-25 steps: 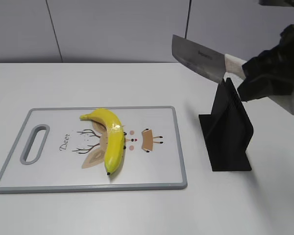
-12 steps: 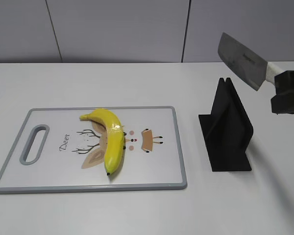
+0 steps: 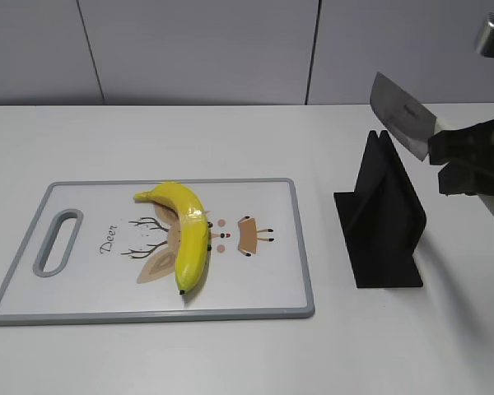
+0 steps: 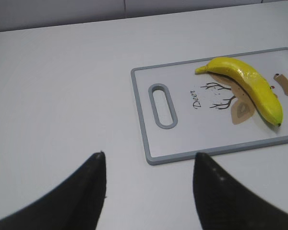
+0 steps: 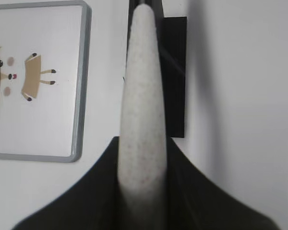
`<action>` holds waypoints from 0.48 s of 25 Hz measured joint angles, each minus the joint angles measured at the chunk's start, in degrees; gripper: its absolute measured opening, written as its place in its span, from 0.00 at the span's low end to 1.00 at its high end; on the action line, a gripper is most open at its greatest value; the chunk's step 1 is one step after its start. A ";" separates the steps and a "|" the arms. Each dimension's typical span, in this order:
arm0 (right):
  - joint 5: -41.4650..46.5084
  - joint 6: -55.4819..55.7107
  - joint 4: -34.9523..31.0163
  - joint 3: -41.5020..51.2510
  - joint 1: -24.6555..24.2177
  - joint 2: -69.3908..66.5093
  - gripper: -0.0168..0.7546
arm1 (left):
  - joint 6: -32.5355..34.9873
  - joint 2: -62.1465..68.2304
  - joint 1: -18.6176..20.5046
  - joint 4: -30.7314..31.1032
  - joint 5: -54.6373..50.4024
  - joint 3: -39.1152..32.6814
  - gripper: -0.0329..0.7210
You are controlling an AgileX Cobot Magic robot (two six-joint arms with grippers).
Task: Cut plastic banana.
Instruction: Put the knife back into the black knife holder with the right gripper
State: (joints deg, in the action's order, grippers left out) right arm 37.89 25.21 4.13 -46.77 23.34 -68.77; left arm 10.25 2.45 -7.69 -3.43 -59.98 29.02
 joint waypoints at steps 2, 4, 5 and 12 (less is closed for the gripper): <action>-0.84 0.22 0.42 0.00 0.00 -1.29 0.24 | -0.04 0.00 0.00 0.00 0.00 0.00 0.77; -1.60 0.33 0.59 0.00 0.00 -2.66 0.24 | -0.04 0.00 0.00 0.00 0.00 0.00 0.76; -1.69 0.33 0.59 0.00 0.00 -3.27 0.24 | -0.04 0.00 0.00 0.00 0.00 0.00 0.76; -2.42 0.49 0.70 0.00 0.00 -7.16 0.24 | -0.04 0.00 0.00 0.00 0.04 0.00 0.76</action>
State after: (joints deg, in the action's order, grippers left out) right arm 35.47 25.69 4.83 -46.77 23.34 -75.93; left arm 10.20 2.45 -7.69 -3.43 -59.94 29.02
